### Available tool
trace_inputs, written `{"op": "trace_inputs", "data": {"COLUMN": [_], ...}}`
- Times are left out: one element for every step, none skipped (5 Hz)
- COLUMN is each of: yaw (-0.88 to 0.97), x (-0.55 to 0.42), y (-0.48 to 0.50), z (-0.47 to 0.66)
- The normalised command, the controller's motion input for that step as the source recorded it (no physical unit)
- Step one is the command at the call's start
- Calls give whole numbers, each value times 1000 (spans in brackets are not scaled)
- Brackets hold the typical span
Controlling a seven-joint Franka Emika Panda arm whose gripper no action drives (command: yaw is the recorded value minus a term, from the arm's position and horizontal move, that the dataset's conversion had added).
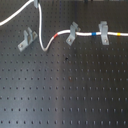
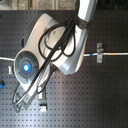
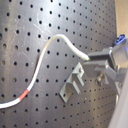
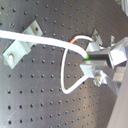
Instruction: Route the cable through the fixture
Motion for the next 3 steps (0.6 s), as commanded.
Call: {"op": "trace_inputs", "data": {"yaw": [-174, 71, 243], "x": [132, -211, -304], "y": [-21, -106, -140], "z": [365, 384, 240]}}
